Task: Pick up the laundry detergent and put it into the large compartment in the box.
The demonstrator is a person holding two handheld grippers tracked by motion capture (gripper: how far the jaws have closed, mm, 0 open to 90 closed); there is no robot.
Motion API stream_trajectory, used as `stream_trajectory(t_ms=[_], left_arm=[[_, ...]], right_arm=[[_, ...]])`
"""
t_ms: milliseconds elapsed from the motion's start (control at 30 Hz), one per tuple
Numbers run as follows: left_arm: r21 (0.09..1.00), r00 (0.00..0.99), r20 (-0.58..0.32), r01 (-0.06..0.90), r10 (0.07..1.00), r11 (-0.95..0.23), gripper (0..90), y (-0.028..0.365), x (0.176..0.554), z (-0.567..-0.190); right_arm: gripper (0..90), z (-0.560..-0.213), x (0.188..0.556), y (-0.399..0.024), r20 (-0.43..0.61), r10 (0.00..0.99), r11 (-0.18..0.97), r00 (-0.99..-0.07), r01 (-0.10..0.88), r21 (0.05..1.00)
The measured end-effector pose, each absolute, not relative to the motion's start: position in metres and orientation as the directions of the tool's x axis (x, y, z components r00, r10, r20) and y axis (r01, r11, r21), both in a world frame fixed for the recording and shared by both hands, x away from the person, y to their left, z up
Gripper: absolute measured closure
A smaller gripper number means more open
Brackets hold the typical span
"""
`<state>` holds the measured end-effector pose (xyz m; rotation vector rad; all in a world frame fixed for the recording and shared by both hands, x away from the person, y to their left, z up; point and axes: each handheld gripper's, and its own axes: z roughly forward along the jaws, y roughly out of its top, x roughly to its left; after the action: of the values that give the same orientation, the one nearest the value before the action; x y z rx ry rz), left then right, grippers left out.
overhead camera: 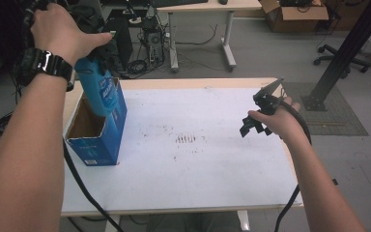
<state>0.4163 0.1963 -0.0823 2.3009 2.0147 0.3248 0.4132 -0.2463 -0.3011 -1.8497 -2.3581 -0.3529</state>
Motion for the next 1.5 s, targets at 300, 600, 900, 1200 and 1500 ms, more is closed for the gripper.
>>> stream_trajectory(t_ms=[300, 600, 900, 1200, 1500], left_arm=[[0.184, 0.068, 0.122, 0.979, 0.99, -0.09, 37.5, 0.225, 0.422, -0.088], [0.176, 0.037, 0.121, 0.983, 0.992, -0.058, 37.5, 0.242, 0.426, -0.099], [0.161, 0.033, 0.111, 0.986, 0.993, -0.051, 37.5, 0.248, 0.427, -0.115], [0.127, 0.035, 0.097, 0.991, 0.995, -0.047, 37.5, 0.253, 0.429, -0.146], [0.098, 0.041, 0.09, 0.994, 0.995, -0.049, 37.5, 0.255, 0.43, -0.173]], right_arm=[[6.5, -0.302, 0.415, -0.247, 0.244, 0.943, 0.21, -0.228, 0.973, 0.098], [6.5, -0.303, 0.416, -0.249, 0.245, 0.943, 0.208, -0.225, 0.974, 0.095], [6.5, -0.306, 0.417, -0.247, 0.244, 0.942, 0.212, -0.229, 0.973, 0.091], [6.5, -0.311, 0.416, -0.244, 0.236, 0.944, 0.217, -0.23, 0.973, 0.08], [6.5, -0.318, 0.416, -0.24, 0.235, 0.943, 0.224, -0.234, 0.972, 0.069]])
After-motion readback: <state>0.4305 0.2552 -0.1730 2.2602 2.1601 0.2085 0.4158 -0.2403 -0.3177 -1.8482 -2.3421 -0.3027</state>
